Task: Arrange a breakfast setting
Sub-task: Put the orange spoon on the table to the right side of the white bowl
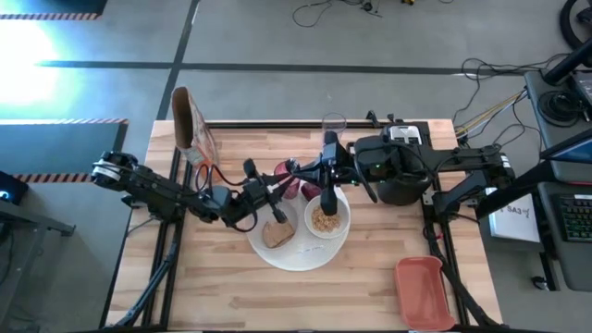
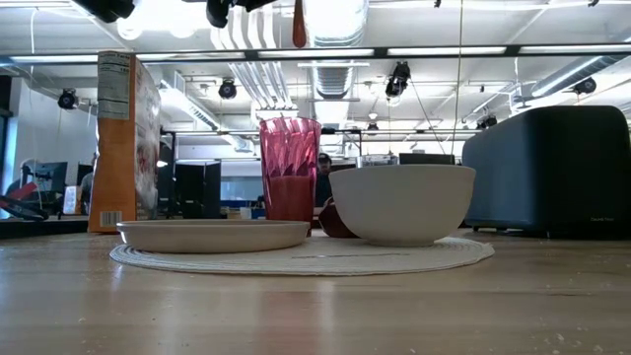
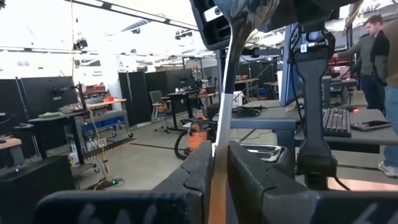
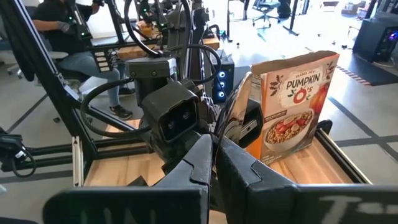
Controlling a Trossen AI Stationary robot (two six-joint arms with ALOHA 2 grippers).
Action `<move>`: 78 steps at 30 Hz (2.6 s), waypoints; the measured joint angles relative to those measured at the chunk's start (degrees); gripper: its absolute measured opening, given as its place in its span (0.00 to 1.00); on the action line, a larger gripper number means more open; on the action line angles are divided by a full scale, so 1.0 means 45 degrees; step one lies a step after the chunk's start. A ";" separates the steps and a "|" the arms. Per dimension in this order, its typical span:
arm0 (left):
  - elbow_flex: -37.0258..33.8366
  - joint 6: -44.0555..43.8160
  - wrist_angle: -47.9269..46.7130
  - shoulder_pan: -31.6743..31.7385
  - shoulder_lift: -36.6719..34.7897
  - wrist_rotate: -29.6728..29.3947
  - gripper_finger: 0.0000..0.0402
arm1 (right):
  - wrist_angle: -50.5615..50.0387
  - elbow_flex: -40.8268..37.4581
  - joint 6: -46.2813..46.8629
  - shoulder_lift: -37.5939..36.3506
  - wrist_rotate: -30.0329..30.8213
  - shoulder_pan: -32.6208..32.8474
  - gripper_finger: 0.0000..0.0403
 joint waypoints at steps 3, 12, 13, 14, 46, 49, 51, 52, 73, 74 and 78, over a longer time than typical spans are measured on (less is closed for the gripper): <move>0.0000 0.0032 -0.0003 -0.0010 0.0000 0.0074 0.03 | 0.0001 -0.0005 0.0000 0.0000 0.0005 0.0000 0.02; 0.0146 0.0027 -0.0056 -0.0005 0.0000 0.0287 0.01 | -0.0029 -0.0019 0.0047 -0.0003 -0.0008 0.0005 0.02; 0.0182 0.0024 -0.0073 -0.0014 0.0000 0.0287 0.01 | -0.0032 -0.0019 0.0113 -0.0005 -0.0010 0.0005 0.02; 0.0194 0.0022 -0.0103 -0.0019 0.0000 0.0287 0.01 | -0.0049 -0.0019 0.0133 -0.0005 -0.0010 0.0005 0.02; 0.0223 -0.2399 -0.2872 -0.0275 -0.1765 0.9197 0.00 | -0.4539 0.0233 -0.1891 -0.0470 -0.1747 0.0000 0.37; 0.0223 -0.2516 -0.3136 -0.0179 -0.2078 1.2846 0.00 | -0.4609 0.0233 -0.2655 -0.0510 -0.3259 0.0000 0.35; 0.0223 -0.2551 -0.3121 -0.0094 -0.2112 1.4978 0.00 | -0.4279 0.0233 -0.3125 -0.0485 -0.4295 0.0000 0.34; 0.0223 -0.2576 -0.3099 -0.0067 -0.2118 1.5675 0.00 | -0.3924 0.0233 -0.3247 -0.0422 -0.4794 0.0000 0.34; 0.0547 -0.3428 -0.2620 0.1280 -0.1115 1.7176 0.00 | 0.0856 0.0233 -0.2909 0.2137 -0.8830 -0.0003 0.35; 0.0568 -0.3425 -0.2646 0.1305 -0.0980 1.7277 0.00 | 0.1071 0.0233 -0.2825 0.2171 -0.9076 -0.0005 0.35; 0.0720 -0.3407 -0.2596 0.1482 -0.0547 1.7286 0.00 | 0.1814 0.0241 -0.2406 0.2176 -0.9912 0.0012 0.33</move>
